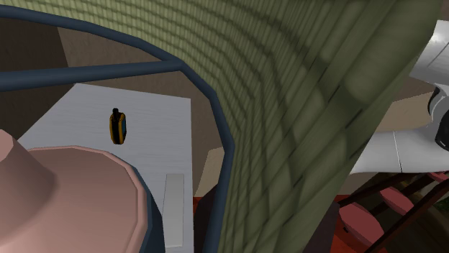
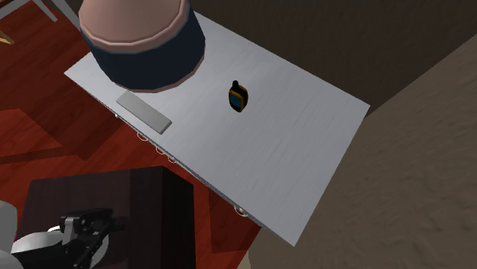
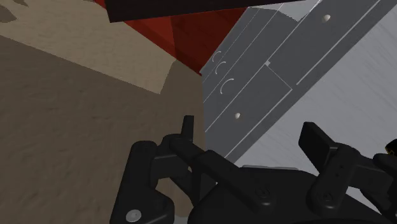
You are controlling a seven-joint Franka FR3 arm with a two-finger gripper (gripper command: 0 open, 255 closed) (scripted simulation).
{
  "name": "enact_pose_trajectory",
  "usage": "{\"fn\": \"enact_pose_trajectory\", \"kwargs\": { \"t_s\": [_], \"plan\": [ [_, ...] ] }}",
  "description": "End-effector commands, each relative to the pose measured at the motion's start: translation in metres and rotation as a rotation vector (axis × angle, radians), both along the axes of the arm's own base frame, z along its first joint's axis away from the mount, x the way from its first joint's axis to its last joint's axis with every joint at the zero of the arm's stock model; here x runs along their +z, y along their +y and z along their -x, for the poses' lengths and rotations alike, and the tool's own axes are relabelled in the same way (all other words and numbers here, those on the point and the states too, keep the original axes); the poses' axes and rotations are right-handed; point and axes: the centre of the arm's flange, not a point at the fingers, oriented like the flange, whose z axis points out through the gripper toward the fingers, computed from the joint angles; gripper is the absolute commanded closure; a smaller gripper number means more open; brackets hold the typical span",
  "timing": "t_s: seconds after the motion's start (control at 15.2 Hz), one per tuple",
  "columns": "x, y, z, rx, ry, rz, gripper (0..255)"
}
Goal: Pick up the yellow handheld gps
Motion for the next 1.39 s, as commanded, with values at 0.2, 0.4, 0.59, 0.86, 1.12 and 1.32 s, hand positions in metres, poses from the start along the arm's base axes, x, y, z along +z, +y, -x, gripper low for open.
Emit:
{"fn": "enact_pose_trajectory", "kwargs": {
  "t_s": [0.2, 0.4, 0.59, 0.86, 1.12, 1.32],
  "plan": [
    [-0.009, 0.024, -0.027, 0.078, -0.031, 0.017, 0],
    [-0.018, 0.049, -0.052, 0.156, -0.063, 0.035, 0],
    [-0.026, 0.077, -0.076, 0.235, -0.094, 0.052, 0],
    [-0.037, 0.116, -0.104, 0.339, -0.136, 0.076, 0],
    [-0.048, 0.157, -0.129, 0.443, -0.178, 0.099, 0],
    [-0.056, 0.19, -0.145, 0.521, -0.209, 0.116, 0]
  ]
}}
